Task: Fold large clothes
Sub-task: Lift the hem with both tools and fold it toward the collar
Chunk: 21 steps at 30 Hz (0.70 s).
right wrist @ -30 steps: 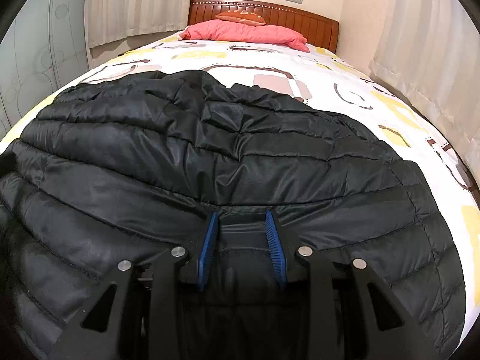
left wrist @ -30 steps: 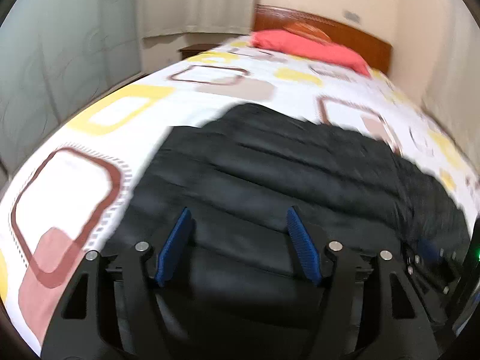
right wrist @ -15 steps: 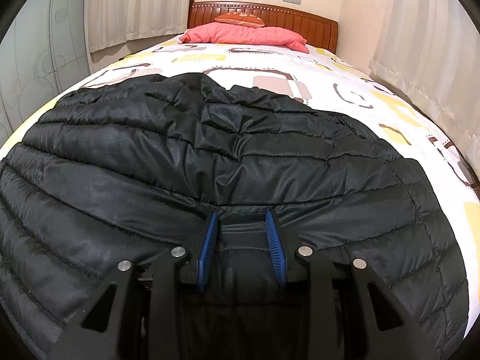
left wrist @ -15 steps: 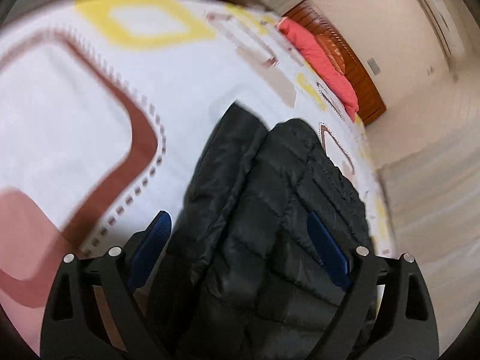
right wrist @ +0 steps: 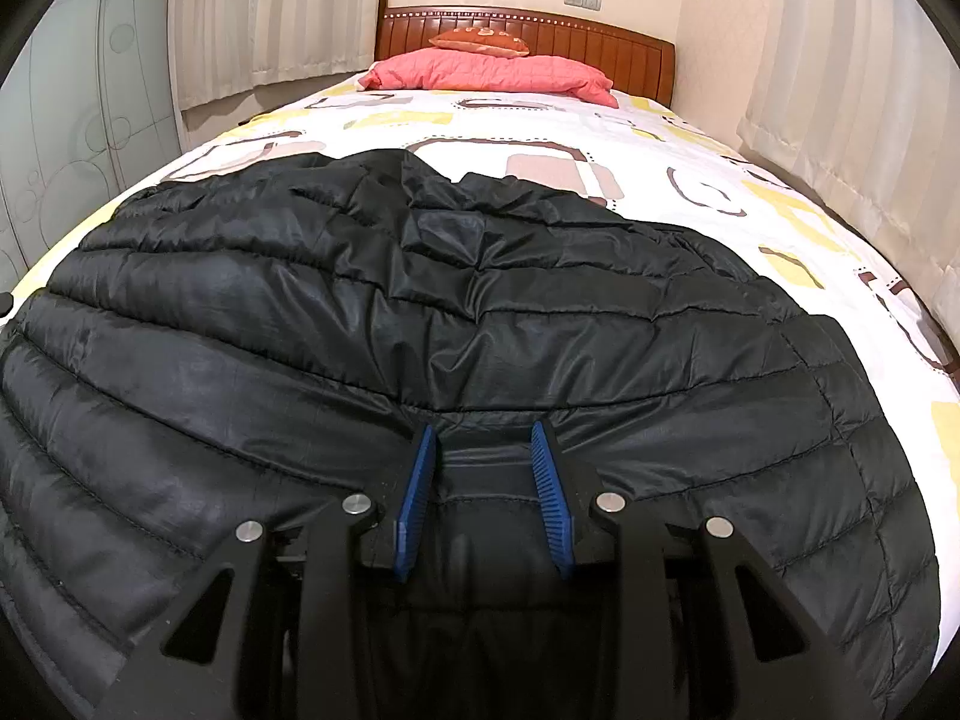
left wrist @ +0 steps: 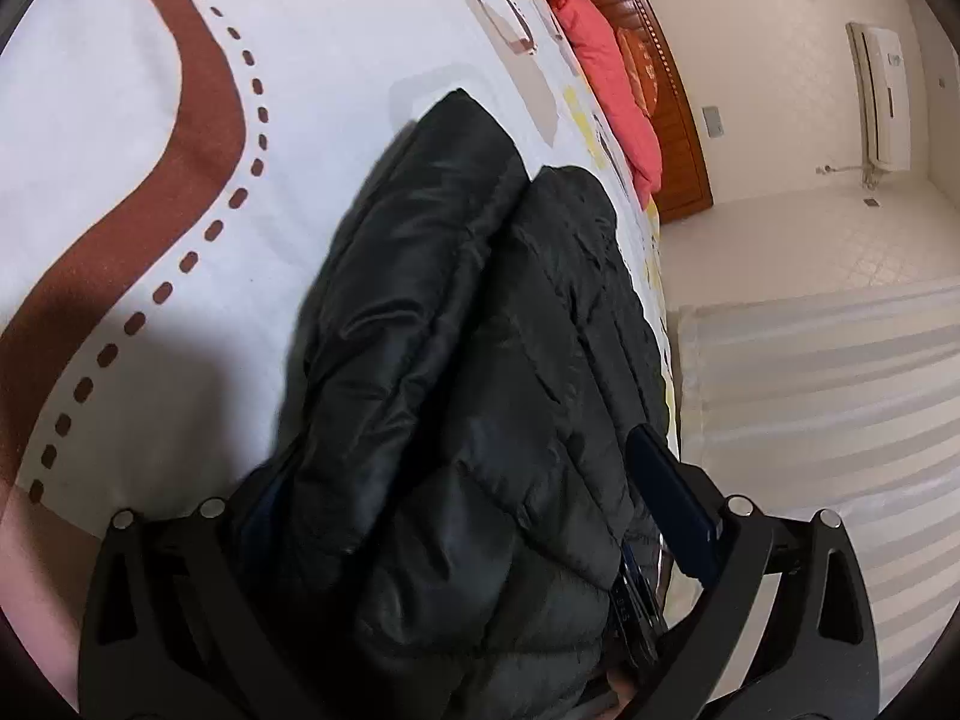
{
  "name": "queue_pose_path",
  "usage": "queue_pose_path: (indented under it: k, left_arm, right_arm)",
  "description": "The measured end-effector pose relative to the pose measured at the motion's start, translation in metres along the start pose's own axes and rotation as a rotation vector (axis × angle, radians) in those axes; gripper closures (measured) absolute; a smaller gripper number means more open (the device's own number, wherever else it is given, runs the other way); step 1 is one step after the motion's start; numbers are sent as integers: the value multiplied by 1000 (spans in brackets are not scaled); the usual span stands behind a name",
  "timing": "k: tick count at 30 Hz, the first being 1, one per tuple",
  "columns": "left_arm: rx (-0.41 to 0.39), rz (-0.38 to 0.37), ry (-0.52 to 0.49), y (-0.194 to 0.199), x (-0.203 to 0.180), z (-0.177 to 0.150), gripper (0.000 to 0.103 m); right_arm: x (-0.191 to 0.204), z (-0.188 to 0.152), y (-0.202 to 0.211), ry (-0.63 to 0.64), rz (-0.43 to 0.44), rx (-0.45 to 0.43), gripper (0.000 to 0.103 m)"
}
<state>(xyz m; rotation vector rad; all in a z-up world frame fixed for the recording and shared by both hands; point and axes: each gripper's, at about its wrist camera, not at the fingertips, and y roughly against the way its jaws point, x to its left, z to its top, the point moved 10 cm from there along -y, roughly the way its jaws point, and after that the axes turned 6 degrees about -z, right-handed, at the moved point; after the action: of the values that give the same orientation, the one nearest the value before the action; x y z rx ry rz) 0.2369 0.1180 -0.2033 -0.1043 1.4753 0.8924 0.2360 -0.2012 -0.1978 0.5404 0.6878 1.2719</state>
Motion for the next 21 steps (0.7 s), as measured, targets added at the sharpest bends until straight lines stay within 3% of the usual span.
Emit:
queue_pose_path:
  k: [2, 4, 5, 9, 12, 21]
  left_arm:
    - [4, 28, -32, -4, -5, -3, 5]
    - [8, 31, -29, -9, -8, -7, 15]
    - [7, 31, -19, -9, -9, -8, 28]
    - [-14, 44, -57, -2, -14, -14, 60]
    - [-37, 18, -65, 4, -21, -16, 67]
    - [-74, 30, -98, 7, -31, -19, 69]
  right_arm:
    - [0, 0, 0, -1, 1, 0, 69]
    - [0, 0, 0, -2, 2, 0, 69]
    - [0, 0, 0, -2, 2, 0, 69]
    - [-1, 0, -1, -1, 2, -1, 69]
    - [0, 0, 0, -2, 3, -1, 69]
    - [-1, 4, 2, -55, 63, 7, 66]
